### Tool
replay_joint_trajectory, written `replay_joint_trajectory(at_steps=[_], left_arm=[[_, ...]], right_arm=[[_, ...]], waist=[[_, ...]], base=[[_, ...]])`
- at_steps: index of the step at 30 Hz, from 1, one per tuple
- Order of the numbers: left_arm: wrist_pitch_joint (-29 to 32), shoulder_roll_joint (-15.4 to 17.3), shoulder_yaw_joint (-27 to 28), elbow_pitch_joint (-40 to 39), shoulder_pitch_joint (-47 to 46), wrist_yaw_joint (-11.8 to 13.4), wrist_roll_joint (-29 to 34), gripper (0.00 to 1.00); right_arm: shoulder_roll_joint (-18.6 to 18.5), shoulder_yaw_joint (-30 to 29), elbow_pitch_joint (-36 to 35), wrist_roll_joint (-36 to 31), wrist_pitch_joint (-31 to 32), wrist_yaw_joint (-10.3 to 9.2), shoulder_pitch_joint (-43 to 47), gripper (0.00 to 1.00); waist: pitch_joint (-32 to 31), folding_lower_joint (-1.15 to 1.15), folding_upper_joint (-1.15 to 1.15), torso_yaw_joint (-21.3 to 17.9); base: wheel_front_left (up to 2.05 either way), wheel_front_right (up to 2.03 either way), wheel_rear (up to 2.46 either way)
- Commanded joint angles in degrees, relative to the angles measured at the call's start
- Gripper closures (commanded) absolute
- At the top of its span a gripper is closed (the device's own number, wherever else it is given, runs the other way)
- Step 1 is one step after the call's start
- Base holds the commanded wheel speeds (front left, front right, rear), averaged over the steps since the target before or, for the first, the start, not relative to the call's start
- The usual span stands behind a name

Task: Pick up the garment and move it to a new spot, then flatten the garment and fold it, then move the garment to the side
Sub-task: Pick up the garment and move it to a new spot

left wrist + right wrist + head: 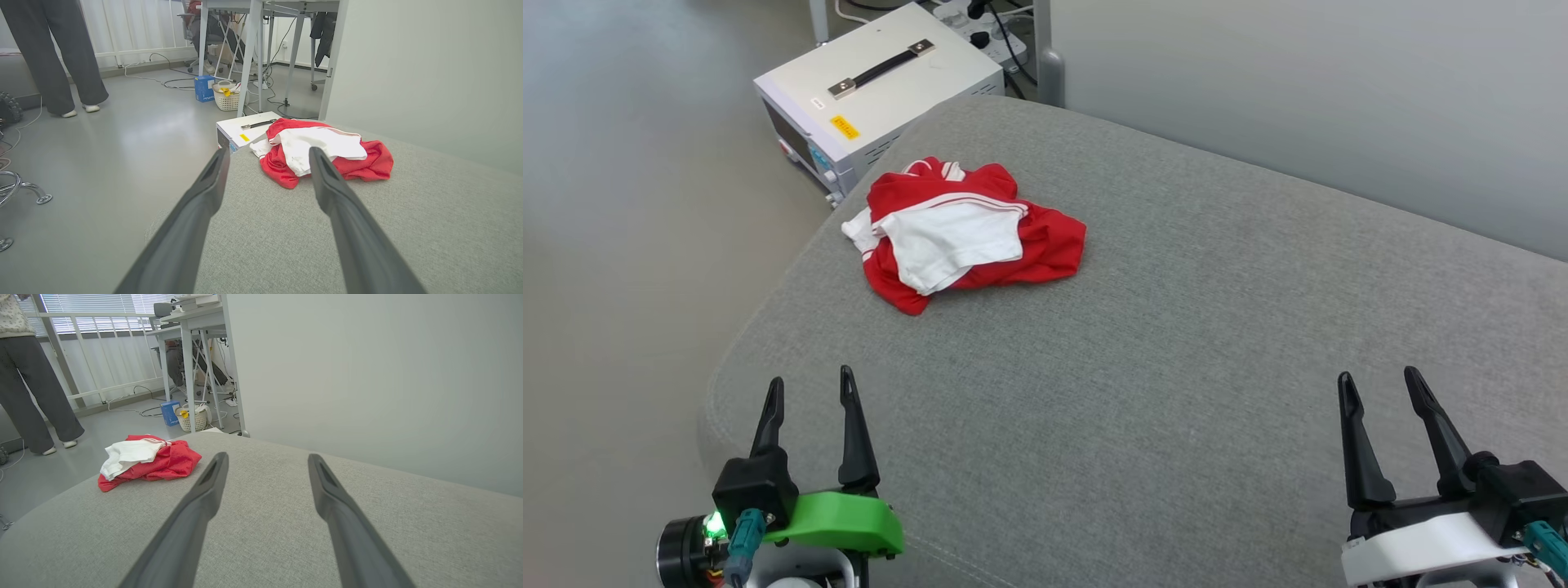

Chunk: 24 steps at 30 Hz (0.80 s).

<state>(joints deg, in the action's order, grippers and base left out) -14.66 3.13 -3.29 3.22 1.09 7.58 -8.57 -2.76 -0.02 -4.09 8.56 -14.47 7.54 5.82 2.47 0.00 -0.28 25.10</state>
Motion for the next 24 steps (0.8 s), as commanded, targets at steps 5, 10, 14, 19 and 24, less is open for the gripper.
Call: replay_joint_trajectory(at_steps=[5, 10, 14, 19, 24], left_arm=[[-0.34, -0.25, 0.53, 0.2, -0.04, 0.06, -0.37, 0.0], [-0.34, -0.25, 0.59, 0.6, -0.03, -0.08, -0.58, 0.0], [-0.34, -0.25, 1.11, 0.96, -0.11, -0.28, -0.81, 0.0], [-0.34, -0.25, 1.79, 2.29, -2.77, -2.63, -0.93, 0.0], [-0.34, 0.0, 6.29, 4.13, -10.9, -8.27, -2.13, 0.0]], right_arm=[[-0.11, 0.38, -0.26, -0.58, -0.52, -0.05, 0.46, 0.0], [-0.11, 0.53, -0.16, -0.49, -0.52, -0.05, 0.67, 0.0], [-0.11, 0.98, -0.04, -0.41, -0.52, -0.05, 0.79, 0.0], [-0.11, 1.4, -0.14, -0.73, -0.52, -0.05, 0.52, 0.0], [-0.11, 1.79, -0.74, -2.36, -0.52, -0.05, -0.63, 0.0]], waist=[[0.2, 0.0, 0.28, 2.83], [0.02, 0.0, 0.28, 3.65], [-0.12, 0.0, 0.28, 3.61], [0.42, 0.0, 0.28, 3.0], [2.72, 0.0, 0.28, 1.51]], base=[[0.0, 0.0, 0.0], [0.0, 0.0, 0.0], [0.0, 0.0, 0.0], [0.0, 0.0, 0.0], [0.0, 0.0, 0.0]])
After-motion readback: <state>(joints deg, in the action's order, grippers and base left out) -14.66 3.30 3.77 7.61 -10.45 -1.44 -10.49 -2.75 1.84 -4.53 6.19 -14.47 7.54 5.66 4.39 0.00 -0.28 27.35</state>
